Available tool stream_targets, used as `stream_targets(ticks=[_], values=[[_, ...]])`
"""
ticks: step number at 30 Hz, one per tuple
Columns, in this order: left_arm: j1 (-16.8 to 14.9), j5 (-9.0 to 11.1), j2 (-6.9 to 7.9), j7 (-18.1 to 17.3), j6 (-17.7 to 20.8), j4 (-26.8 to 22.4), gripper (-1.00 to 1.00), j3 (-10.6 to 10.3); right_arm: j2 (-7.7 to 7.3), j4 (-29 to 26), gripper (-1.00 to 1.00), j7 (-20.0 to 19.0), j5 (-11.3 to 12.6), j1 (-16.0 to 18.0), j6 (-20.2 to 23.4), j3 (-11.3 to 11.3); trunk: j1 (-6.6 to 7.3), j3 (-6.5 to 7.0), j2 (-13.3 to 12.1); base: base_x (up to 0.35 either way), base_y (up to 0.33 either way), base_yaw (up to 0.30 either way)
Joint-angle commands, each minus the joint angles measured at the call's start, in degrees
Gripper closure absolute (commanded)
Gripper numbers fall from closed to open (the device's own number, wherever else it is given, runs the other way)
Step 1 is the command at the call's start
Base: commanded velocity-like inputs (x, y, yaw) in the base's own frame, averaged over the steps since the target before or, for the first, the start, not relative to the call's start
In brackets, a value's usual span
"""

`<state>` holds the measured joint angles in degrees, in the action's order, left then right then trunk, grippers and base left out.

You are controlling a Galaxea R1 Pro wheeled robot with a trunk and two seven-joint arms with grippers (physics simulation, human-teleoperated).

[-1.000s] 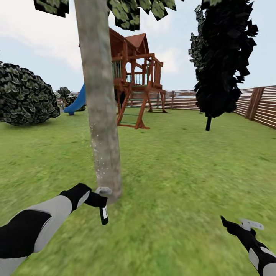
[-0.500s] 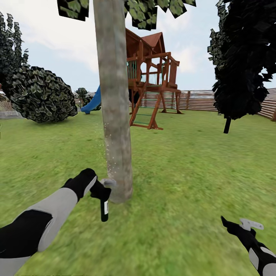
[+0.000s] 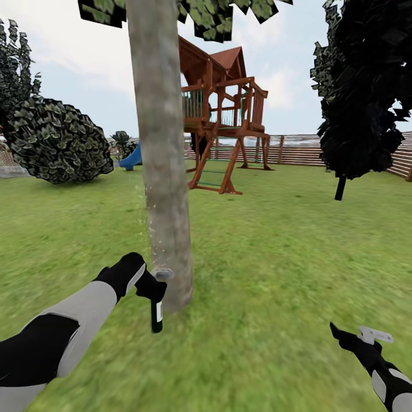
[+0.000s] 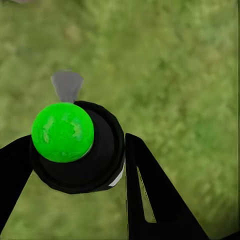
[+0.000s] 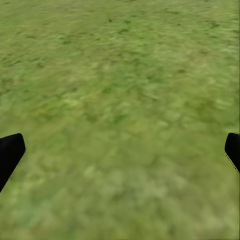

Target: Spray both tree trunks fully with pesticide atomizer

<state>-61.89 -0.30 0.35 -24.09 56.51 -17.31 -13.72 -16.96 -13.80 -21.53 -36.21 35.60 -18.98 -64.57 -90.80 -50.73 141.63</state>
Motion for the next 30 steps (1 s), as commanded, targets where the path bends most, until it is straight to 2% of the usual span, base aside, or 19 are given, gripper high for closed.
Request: stream_targets(ticks=[1, 6, 15, 21, 28, 30], values=[[0.05, 0.04, 0.00, 0.00, 0.00, 0.01, 1.00, 0.04, 0.00, 0.00, -1.00, 0.00, 0.00, 0.02, 0.00, 0.00, 0.00, 0.00, 0.00, 0.228, -0.239, 0.000], [0.10, 0.04, 0.08, 0.00, -0.03, 0.14, 1.00, 0.05, 0.00, 0.00, -1.00, 0.00, 0.02, 0.02, 0.00, 0.04, 0.00, 0.00, 0.00, 0.147, -0.237, 0.007], [0.11, -0.01, 0.06, 0.00, -0.08, 0.86, 1.00, 0.01, 0.00, 0.01, -1.00, 0.03, 0.00, 0.04, 0.00, 0.02, 0.00, 0.00, 0.00, 0.068, -0.172, 0.248], [0.11, -0.05, 0.00, 0.00, -0.03, 0.84, 1.00, 0.01, 0.00, 0.00, -1.00, 0.00, 0.00, 0.04, 0.00, 0.02, 0.00, 0.00, 0.00, 0.033, -0.056, 0.044], [0.11, 0.00, -0.17, 0.00, 0.00, 0.93, 1.00, 0.01, 0.00, 0.00, -1.00, 0.08, 0.01, 0.01, 0.00, 0.04, 0.00, 0.00, 0.00, 0.165, -0.260, 0.144], [0.11, 0.01, -0.18, 0.00, 0.00, 2.23, 1.00, -0.01, 0.00, 0.00, -1.00, 0.06, 0.00, 0.03, 0.00, 0.04, 0.00, 0.00, 0.00, 0.139, -0.246, 0.022]])
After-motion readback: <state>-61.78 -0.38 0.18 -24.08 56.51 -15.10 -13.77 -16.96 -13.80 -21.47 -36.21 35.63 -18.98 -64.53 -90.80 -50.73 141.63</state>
